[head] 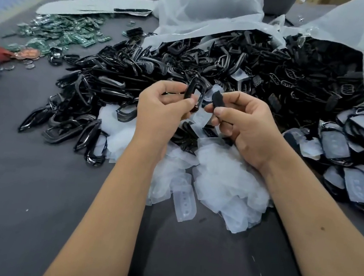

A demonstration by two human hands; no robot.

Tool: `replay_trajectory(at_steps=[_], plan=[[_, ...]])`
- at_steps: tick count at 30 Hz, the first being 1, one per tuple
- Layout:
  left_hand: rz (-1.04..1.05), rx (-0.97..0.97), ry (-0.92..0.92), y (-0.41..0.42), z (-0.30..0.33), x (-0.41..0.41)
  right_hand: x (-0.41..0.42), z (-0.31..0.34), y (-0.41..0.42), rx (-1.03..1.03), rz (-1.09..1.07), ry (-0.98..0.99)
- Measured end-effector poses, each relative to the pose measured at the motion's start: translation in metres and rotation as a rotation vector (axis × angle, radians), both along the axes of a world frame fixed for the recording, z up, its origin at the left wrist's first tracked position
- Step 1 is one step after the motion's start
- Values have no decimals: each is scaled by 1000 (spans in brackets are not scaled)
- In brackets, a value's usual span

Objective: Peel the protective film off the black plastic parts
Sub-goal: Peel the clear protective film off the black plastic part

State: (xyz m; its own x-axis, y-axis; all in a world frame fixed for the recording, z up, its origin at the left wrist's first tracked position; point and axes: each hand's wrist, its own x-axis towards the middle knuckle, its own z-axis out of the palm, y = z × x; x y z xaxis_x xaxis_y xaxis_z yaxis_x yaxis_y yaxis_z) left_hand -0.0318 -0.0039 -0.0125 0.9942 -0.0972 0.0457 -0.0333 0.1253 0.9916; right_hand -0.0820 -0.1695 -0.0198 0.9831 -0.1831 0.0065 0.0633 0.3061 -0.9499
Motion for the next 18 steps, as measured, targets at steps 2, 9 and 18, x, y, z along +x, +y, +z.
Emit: replay_trajectory(at_steps=[2, 9, 18], plan=[[16, 27, -11, -2, 0, 0, 0, -1, -1, -13, 2, -7], [24, 71, -39, -7, -1, -1, 1, -3, -1, -39, -18, -21], [28, 117, -49, -9, -3, 3, 4, -8, 1, -137, -56, -71]])
